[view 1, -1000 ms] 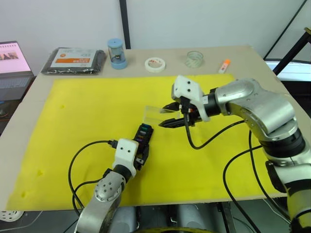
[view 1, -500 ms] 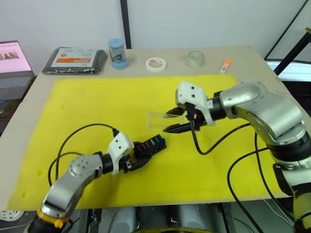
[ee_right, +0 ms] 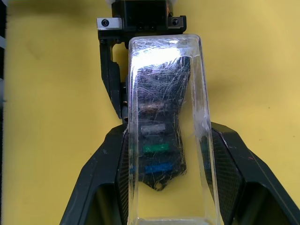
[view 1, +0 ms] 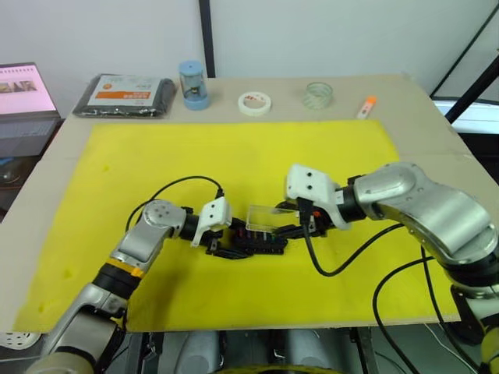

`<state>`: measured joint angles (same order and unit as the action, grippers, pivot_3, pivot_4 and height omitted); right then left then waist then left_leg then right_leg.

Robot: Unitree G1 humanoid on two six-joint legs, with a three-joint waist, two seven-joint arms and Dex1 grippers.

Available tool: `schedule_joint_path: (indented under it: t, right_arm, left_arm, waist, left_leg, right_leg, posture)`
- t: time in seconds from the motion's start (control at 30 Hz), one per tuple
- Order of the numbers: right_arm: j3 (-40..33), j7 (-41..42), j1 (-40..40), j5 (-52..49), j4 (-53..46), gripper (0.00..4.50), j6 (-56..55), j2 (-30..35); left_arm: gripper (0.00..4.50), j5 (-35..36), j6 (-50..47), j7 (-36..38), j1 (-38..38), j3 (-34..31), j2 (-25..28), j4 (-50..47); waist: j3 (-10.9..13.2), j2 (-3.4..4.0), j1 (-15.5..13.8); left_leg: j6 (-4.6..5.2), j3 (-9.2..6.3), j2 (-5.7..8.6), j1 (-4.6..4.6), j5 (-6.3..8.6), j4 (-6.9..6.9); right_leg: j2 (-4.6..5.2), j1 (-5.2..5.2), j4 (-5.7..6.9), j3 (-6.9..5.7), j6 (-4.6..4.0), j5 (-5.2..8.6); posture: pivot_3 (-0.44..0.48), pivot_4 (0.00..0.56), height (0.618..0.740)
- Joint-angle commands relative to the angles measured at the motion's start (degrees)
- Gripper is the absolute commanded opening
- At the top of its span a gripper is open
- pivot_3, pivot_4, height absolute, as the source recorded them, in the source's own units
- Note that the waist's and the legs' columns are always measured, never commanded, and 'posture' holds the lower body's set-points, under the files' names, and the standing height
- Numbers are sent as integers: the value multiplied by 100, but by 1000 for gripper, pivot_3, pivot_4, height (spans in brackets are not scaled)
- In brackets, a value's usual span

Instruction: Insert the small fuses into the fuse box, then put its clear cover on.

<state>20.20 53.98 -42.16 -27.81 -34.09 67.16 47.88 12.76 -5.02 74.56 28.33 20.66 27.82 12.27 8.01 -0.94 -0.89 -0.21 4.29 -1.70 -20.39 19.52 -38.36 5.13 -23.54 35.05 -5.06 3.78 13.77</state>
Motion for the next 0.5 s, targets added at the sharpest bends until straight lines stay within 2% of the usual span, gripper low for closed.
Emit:
schedule_joint_path:
  t: [0.03, 0.37, 0.4, 0.5]
  right_arm:
    - [3, -190, -1, -43, -235, 1882, 141, -36]
    - [425, -605, 23, 43, -138, 1882, 341, -341]
    - [441, -605, 14, 48, -118, 1882, 329, -323]
    - [464, -596, 2, 47, -82, 1882, 296, -292]
  left_arm:
    - [2775, -190, 237, -35, 126, 14, -118, 208]
    - [2775, -351, 501, -95, 54, 17, -127, 370]
    - [3507, -370, 525, -110, 49, 21, -126, 385]
    - [4468, -424, 577, -157, 52, 12, -144, 428]
  waist:
    - [0, 0, -2]
    - [-1, 0, 10]
    - [-1, 0, 11]
    - [-1, 0, 15]
  left_leg:
    - [6, -3, 1, 0, 3, -2]
    - [25, -23, 0, -2, 14, -32]
    - [26, -23, 0, -2, 15, -35]
    - [29, -23, -2, -1, 17, -40]
  right_leg:
    - [4, 2, 0, 0, 0, 0]
    - [4, 10, 2, -1, 0, 0]
    - [4, 10, 2, -1, 0, 0]
    - [3, 12, 1, -1, 0, 0]
  posture:
    - [0, 150, 740]
    - [0, 150, 740]
    - [0, 150, 740]
    - [0, 150, 740]
